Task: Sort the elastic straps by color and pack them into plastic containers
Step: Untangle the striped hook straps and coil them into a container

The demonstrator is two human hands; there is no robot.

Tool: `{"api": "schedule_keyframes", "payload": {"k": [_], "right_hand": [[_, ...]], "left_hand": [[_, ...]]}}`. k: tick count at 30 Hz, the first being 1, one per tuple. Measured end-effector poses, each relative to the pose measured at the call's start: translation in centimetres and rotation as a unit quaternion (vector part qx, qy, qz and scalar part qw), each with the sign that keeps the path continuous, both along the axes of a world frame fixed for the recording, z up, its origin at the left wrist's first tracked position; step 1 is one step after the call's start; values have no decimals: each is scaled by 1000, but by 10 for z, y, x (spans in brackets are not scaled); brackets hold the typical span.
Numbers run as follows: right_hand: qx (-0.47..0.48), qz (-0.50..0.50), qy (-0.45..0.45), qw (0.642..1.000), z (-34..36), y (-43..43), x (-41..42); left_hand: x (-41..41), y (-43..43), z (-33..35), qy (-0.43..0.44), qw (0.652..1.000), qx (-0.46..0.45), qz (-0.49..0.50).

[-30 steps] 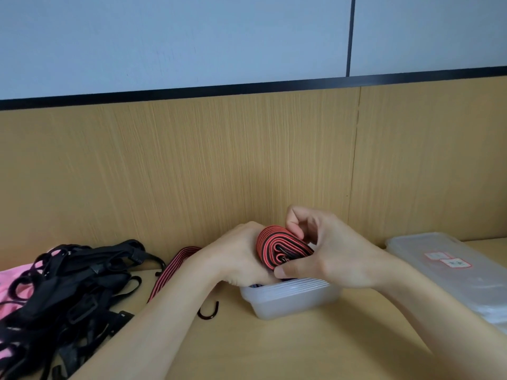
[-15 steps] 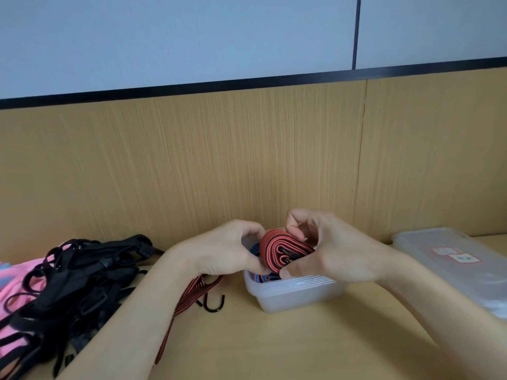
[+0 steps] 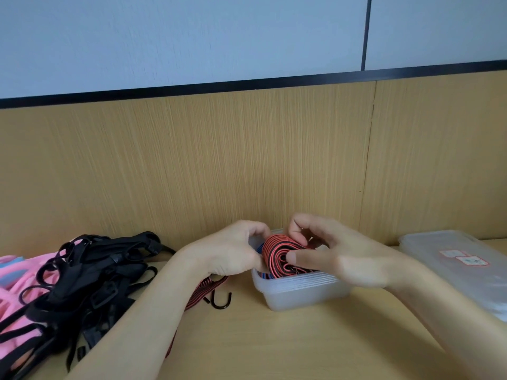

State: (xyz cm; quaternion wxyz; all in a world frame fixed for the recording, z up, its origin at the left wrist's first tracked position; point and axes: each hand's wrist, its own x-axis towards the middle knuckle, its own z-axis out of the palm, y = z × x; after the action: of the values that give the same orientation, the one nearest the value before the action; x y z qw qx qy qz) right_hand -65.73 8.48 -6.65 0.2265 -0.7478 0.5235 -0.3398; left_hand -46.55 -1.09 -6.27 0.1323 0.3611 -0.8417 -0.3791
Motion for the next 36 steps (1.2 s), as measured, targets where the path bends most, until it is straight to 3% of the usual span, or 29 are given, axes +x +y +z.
{"api": "schedule_keyframes", "payload": {"k": [6, 9, 19, 28, 36], "right_hand": [[-127, -140, 176, 966, -8, 5, 26], [-144, -175, 213, 950, -7, 5, 36], [-56, -196, 148, 968, 0, 3, 37], [28, -133, 51, 989, 1, -4, 28], [48, -108, 52, 992, 6, -2, 27]], "left_hand": [[-1, 0, 0, -12, 1000, -23, 1], [-1, 2, 1, -12, 1000, -24, -1], [3, 3, -1, 24, 999, 42, -17], [13, 1, 4, 90, 982, 158, -45], [17, 0, 7, 61, 985, 146, -71]]}}
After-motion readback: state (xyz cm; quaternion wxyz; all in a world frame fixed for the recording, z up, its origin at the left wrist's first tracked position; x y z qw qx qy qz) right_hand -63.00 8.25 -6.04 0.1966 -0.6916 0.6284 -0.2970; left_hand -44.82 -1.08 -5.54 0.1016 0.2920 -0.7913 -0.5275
